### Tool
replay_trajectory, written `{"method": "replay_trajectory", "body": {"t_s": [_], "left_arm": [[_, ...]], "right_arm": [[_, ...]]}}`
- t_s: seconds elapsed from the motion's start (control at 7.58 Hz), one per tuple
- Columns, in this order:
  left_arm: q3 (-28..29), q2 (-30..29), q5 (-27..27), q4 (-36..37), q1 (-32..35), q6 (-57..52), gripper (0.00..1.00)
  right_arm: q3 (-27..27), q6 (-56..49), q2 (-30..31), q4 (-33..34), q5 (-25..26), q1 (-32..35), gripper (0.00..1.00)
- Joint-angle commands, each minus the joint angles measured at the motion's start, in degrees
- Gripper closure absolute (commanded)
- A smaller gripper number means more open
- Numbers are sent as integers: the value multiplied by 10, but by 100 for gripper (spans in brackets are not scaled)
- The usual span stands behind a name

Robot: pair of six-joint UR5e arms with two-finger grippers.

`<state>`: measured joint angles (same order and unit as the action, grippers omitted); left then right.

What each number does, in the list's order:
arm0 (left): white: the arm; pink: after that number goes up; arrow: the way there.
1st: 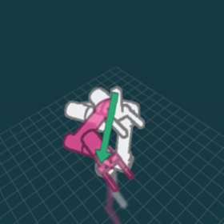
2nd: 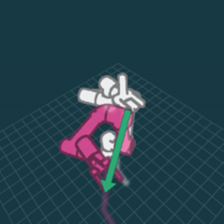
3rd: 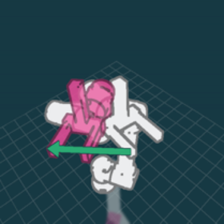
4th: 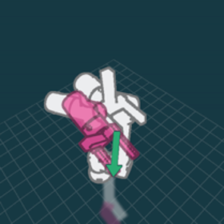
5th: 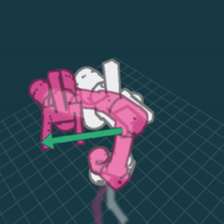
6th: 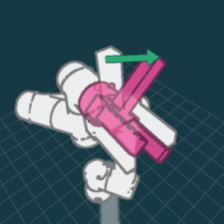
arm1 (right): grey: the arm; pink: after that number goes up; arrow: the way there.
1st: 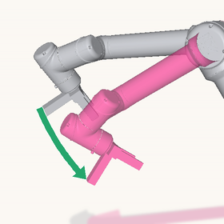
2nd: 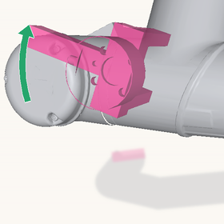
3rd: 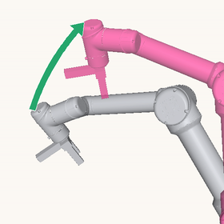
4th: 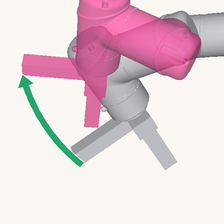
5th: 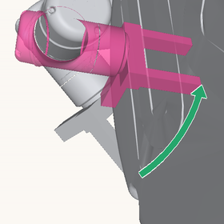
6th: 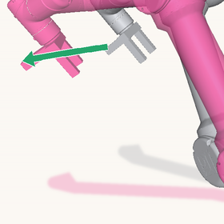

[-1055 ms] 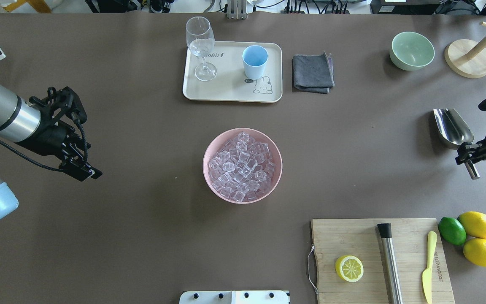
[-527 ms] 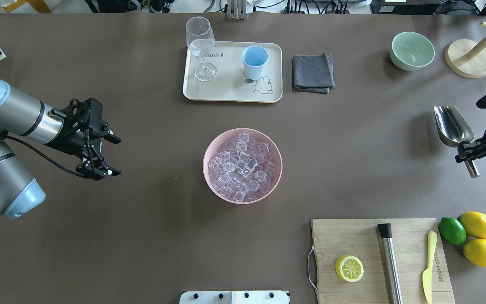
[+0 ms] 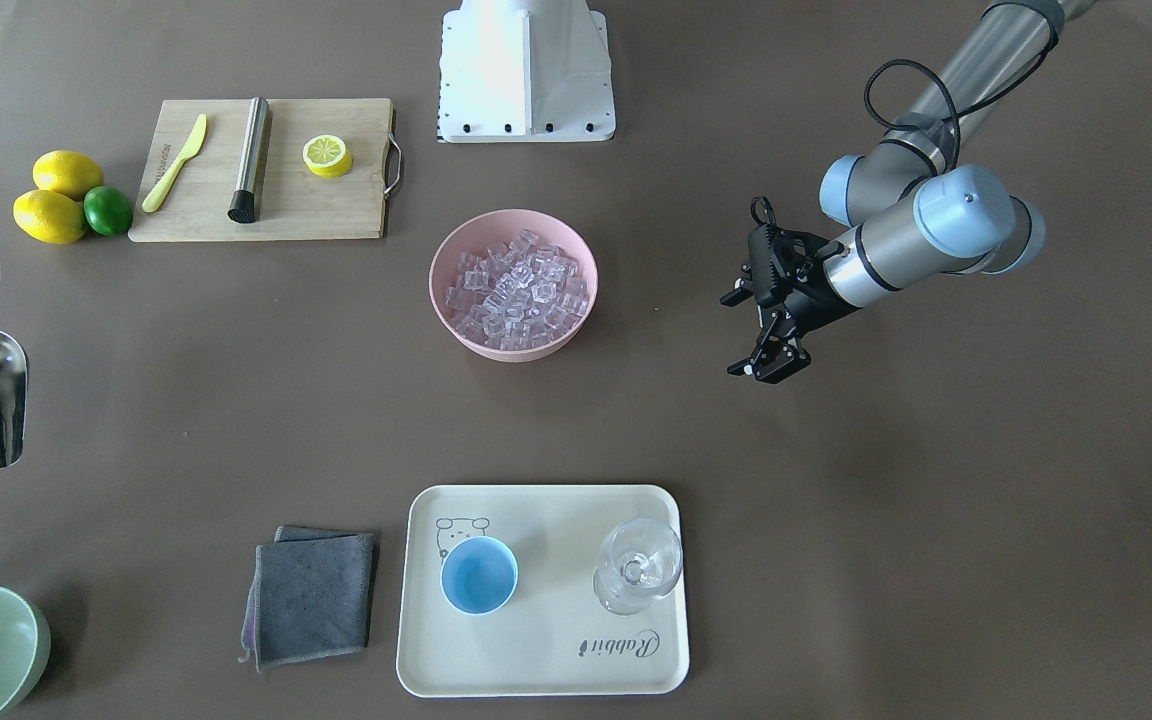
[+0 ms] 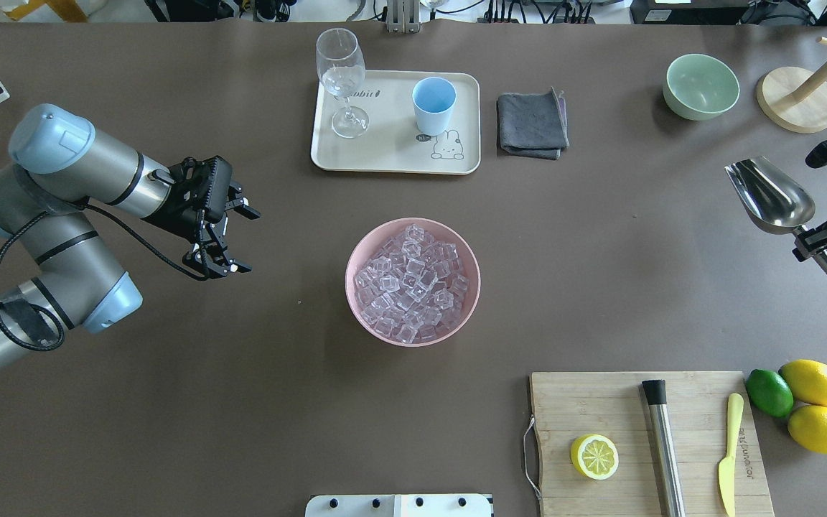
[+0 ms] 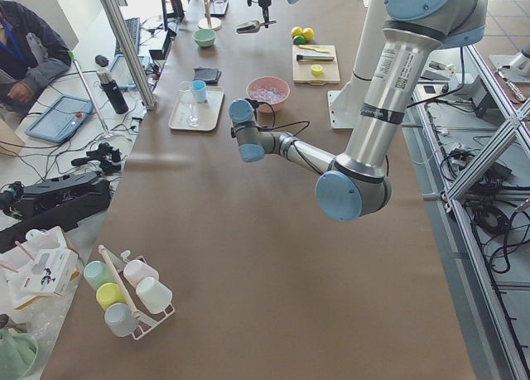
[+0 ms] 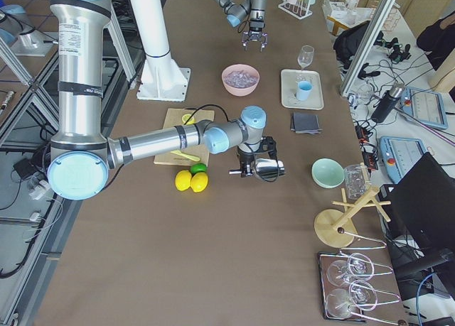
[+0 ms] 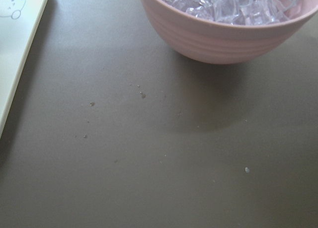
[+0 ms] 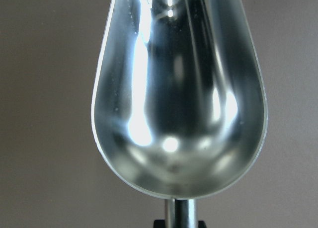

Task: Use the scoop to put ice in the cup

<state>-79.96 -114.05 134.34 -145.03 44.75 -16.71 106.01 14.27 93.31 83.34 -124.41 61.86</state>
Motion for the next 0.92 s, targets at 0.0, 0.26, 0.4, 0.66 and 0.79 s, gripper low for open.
{"method": "replay_trajectory", "body": {"t_s": [0.0, 0.26, 0.4, 0.66, 0.79], "left_arm": [[30, -35, 0, -40, -18, -4, 2], [45, -56, 1, -41, -44, 1, 2], [45, -61, 1, -57, -58, 24, 2], [45, -62, -28, -104, -80, 87, 2], [45, -70, -61, -114, -104, 111, 2]], "right_arm": [[19, -173, -30, 20, 35, 1, 100], [46, -308, -37, 29, 59, 1, 100], [81, -378, -39, 71, 76, 1, 100], [123, -502, -103, 197, 111, -22, 100], [134, -526, -126, 233, 126, -49, 100]]}}
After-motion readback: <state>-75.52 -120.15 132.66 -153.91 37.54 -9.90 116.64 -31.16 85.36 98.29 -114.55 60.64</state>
